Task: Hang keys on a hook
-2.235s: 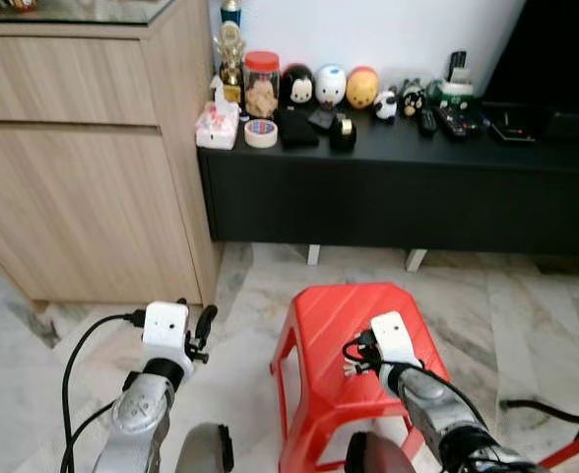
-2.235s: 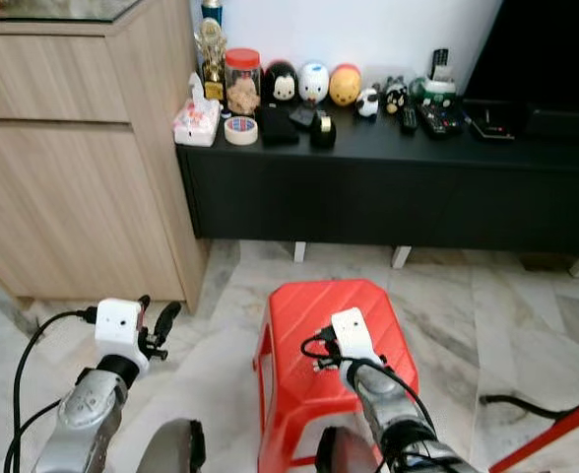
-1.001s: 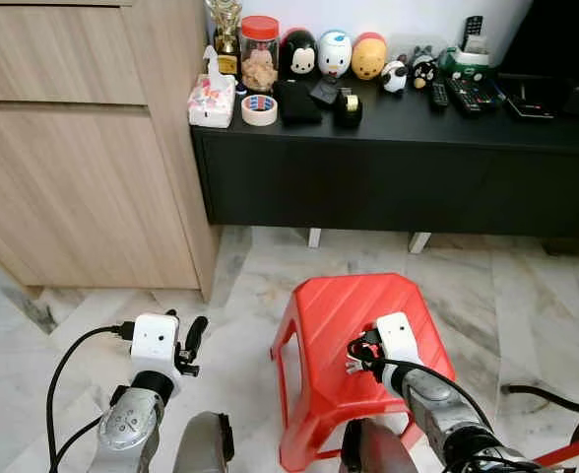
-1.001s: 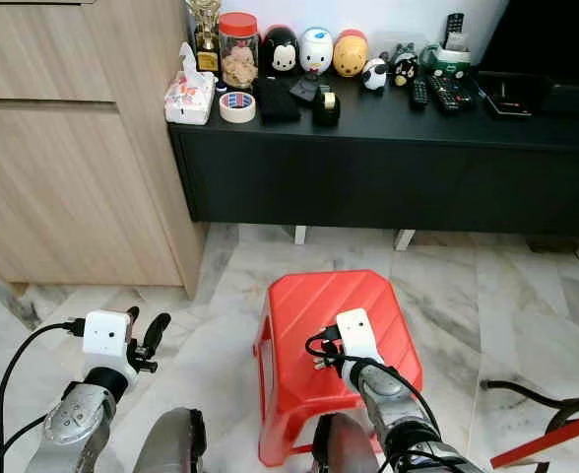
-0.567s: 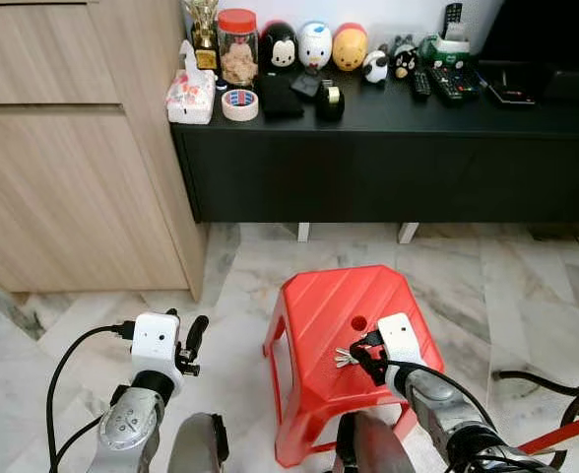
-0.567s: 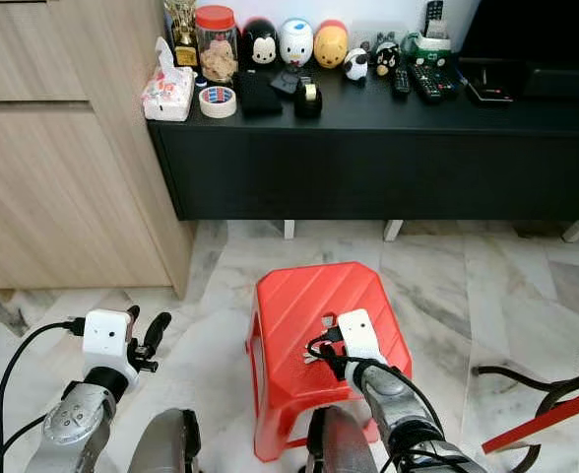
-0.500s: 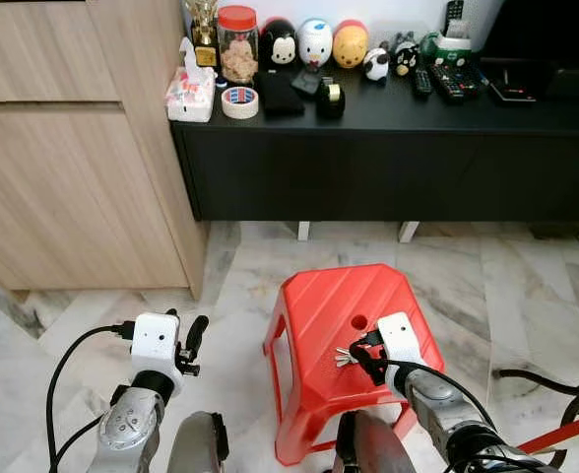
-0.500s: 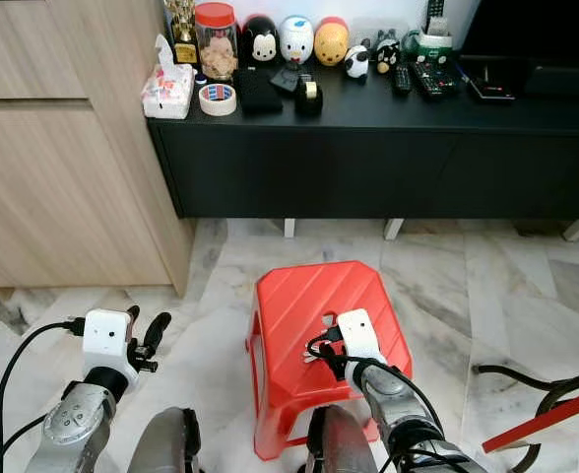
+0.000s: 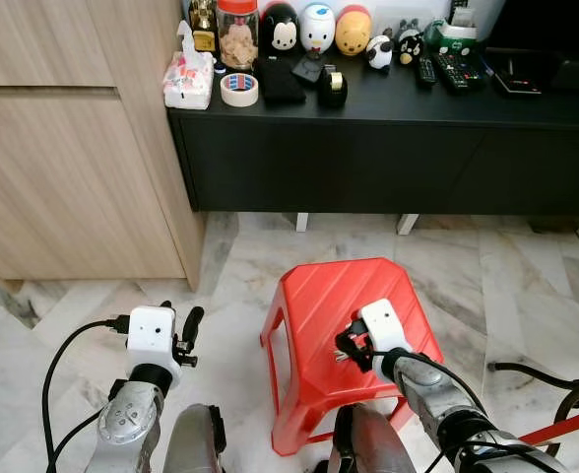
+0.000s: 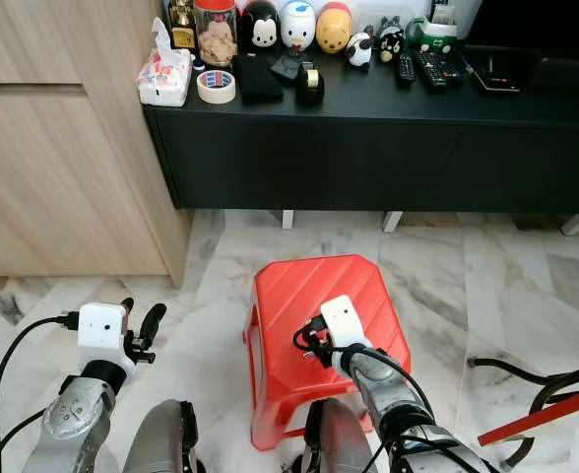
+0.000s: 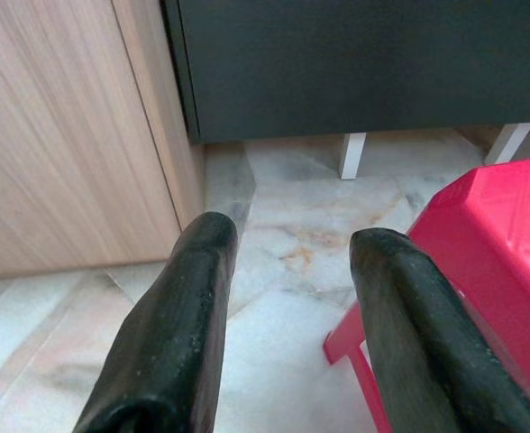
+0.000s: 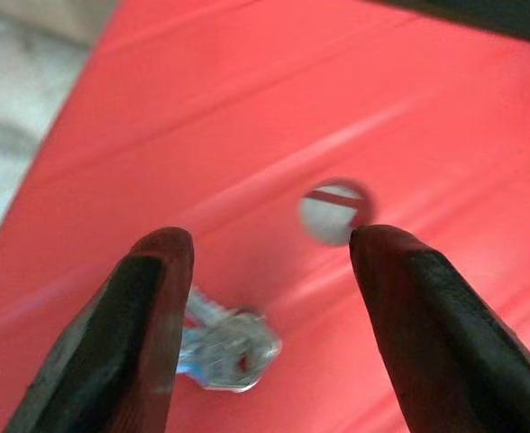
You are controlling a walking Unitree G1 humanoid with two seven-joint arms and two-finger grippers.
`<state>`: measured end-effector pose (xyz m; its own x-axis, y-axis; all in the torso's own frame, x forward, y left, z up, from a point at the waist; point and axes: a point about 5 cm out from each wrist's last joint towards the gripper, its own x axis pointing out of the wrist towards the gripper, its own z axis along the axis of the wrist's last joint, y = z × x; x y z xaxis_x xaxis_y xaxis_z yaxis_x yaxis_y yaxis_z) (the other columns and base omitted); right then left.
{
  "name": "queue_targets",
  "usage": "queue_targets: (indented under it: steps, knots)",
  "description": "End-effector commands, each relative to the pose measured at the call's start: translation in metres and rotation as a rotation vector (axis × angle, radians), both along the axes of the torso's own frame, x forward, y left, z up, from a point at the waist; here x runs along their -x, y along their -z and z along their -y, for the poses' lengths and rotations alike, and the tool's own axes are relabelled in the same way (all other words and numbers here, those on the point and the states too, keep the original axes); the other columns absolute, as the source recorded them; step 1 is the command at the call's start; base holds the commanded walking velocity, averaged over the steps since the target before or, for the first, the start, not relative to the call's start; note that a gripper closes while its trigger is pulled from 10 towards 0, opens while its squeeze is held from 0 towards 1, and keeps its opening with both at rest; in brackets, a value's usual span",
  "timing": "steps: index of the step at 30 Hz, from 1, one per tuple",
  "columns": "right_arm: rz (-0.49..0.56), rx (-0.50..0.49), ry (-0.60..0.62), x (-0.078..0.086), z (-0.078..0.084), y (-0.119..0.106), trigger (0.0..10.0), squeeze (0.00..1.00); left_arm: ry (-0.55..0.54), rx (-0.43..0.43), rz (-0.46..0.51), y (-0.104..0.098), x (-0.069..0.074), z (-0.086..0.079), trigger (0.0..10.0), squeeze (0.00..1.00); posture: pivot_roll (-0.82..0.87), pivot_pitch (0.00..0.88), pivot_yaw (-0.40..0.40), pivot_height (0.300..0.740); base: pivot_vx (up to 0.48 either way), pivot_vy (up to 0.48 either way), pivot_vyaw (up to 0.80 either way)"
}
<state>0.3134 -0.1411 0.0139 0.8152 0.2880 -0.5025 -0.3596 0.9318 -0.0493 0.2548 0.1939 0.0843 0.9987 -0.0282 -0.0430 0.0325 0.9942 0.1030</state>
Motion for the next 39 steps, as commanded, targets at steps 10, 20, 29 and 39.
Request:
queue_targets:
  steps: [10,20,29,39]
  knots:
    - [-0.003,-0.013,0.095,0.024,0.021,0.020,10.0,0.00,-0.007,0.012,-0.017,0.006,0.003,0.002,10.0,0.00,0.08,0.181,-0.123,0.607,0.000,-0.025,0.14]
    - [0.028,-0.048,0.081,0.018,0.019,0.012,10.0,0.00,-0.012,0.017,-0.011,0.005,0.001,0.000,10.0,0.00,0.08,0.179,-0.117,0.607,0.000,-0.025,0.29]
    - [0.052,-0.047,0.067,0.012,0.017,0.006,10.0,0.00,-0.017,0.002,-0.009,0.004,0.001,-0.001,10.0,0.00,0.09,0.181,-0.117,0.607,0.000,-0.261,0.25]
    - [0.051,-0.049,0.037,0.013,0.015,0.007,10.0,0.00,-0.025,0.015,-0.012,0.005,0.001,-0.001,10.0,0.00,0.08,0.183,-0.119,0.607,0.000,-0.034,0.00]
